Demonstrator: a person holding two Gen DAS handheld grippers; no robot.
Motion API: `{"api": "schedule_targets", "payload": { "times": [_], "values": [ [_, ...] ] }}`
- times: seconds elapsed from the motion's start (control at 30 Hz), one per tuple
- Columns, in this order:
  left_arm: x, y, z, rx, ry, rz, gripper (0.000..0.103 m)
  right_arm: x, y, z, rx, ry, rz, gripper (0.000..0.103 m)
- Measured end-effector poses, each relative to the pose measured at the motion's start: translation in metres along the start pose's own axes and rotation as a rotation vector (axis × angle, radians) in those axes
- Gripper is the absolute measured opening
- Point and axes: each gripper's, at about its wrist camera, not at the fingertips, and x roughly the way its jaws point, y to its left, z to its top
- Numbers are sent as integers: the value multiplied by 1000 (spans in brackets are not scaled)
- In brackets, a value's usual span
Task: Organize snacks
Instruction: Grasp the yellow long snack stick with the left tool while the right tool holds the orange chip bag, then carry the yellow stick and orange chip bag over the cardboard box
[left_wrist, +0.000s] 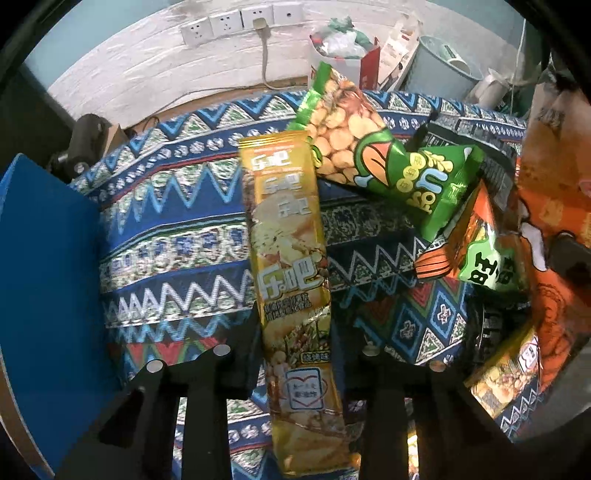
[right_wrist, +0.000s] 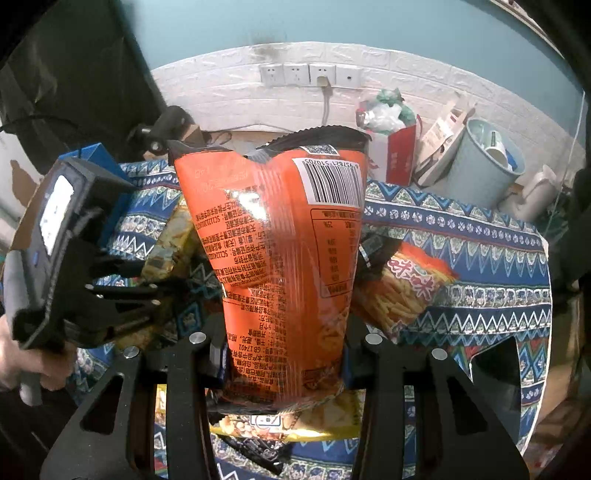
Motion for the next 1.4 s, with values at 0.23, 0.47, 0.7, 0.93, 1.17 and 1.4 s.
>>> {"api": "schedule_targets", "payload": {
  "times": [0.23, 0.47, 0.7, 0.93, 1.17, 1.4],
  "values": [
    [-32, -1, -9, 18, -66, 17, 31, -2, 12, 5, -22, -7, -7, 41],
    [-64, 10, -15, 31, -144, 32, 31, -5, 25, 9, -46, -13, -10, 41],
    [-93, 27, -21, -1, -191, 11, 31, -14, 44, 20, -61, -33, -8, 41],
    [-124, 48, -28, -14, -249, 17, 32, -23, 66, 32, -85, -54, 7, 41],
    [-151, 68, -37, -33, -302, 7, 32, -27, 91, 42, -120, -66, 28, 41],
    [-172, 91, -46, -60, -349, 0, 32, -23, 119, 54, -148, -72, 55, 41]
  ]
}}
